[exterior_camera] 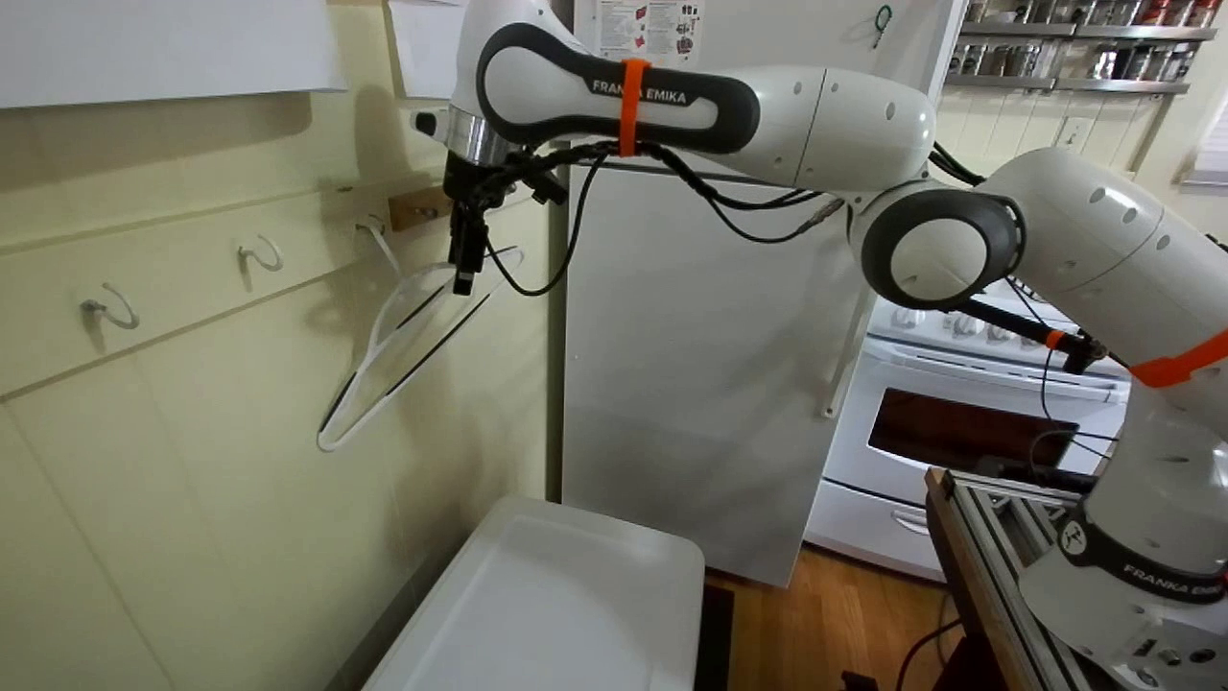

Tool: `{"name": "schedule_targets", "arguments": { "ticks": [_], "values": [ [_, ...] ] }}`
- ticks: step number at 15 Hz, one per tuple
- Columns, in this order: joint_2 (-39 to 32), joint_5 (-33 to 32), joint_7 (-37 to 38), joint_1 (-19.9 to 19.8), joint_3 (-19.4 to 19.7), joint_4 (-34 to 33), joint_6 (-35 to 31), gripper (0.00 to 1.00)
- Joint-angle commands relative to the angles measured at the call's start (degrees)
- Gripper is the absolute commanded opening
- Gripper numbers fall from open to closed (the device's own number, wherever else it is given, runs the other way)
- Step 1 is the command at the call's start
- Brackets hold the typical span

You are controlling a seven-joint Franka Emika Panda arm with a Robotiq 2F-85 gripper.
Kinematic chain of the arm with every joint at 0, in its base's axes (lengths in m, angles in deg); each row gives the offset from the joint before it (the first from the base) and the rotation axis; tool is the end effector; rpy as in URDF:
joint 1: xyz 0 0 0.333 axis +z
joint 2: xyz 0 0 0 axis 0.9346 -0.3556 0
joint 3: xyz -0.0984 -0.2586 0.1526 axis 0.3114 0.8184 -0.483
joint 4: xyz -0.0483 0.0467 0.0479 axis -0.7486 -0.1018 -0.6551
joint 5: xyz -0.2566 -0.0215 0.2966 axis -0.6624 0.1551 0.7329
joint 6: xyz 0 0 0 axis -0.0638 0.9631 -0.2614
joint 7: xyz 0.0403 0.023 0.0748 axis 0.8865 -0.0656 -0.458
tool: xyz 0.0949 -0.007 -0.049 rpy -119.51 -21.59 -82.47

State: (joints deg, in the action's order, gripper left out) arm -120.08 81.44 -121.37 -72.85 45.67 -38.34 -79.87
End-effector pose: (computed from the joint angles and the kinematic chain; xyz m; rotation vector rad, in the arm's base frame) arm 0.8016 -0.0394 0.4629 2.8788 0.9412 0.4064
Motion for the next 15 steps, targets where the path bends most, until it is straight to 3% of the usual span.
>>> {"name": "schedule_targets", "arguments": {
  "ticks": [1,8,15],
  "values": [
    [0.29,-3.38,11.14,4.49,3.66,0.44,1.24,1.00],
    [-0.62,-7.18,35.66,11.17,7.60,-0.44,3.30,1.00],
    [0.14,-7.32,51.59,14.85,8.83,0.13,8.42,1.00]
  ]
}}
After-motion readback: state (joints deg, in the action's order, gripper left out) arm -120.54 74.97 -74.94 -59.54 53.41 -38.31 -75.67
